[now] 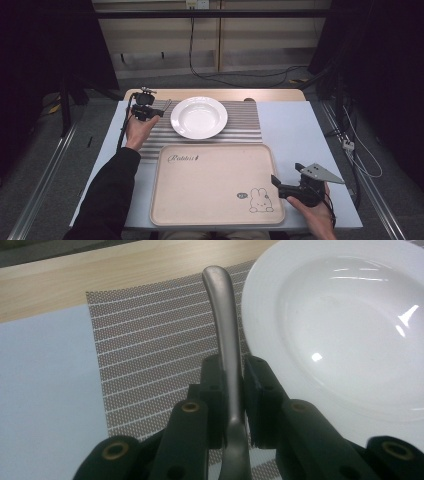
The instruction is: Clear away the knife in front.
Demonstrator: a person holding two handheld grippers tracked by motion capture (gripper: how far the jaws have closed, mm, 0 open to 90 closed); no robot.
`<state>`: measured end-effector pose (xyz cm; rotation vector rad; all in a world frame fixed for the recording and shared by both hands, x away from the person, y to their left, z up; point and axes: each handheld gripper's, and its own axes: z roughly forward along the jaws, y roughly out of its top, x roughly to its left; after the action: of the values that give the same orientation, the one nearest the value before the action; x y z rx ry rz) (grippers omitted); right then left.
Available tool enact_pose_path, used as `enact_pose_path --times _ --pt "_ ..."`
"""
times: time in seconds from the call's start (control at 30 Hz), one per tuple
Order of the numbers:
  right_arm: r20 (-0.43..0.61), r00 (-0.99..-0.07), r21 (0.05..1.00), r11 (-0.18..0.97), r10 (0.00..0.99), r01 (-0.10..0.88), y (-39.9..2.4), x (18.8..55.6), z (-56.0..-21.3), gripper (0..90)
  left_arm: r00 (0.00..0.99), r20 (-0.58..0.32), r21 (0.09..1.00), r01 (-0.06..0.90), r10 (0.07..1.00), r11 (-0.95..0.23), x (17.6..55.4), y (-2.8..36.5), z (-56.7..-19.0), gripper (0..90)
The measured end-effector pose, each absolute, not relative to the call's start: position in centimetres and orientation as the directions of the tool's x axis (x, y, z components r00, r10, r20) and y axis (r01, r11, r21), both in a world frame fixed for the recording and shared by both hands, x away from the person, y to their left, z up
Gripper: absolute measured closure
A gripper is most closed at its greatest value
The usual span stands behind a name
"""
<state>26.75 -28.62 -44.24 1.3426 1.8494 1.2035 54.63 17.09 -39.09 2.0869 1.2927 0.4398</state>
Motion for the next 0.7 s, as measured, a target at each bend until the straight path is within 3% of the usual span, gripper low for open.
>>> enact_pose_path --times 0.7 --pt "0.060 -0.355 0.895 0.107 0.933 0.433 -28.6 26.6 -44.1 4.3 0.498 -0.054 0.687 0.647 0.865 -0.330 49.7 16.9 -37.3 79.9"
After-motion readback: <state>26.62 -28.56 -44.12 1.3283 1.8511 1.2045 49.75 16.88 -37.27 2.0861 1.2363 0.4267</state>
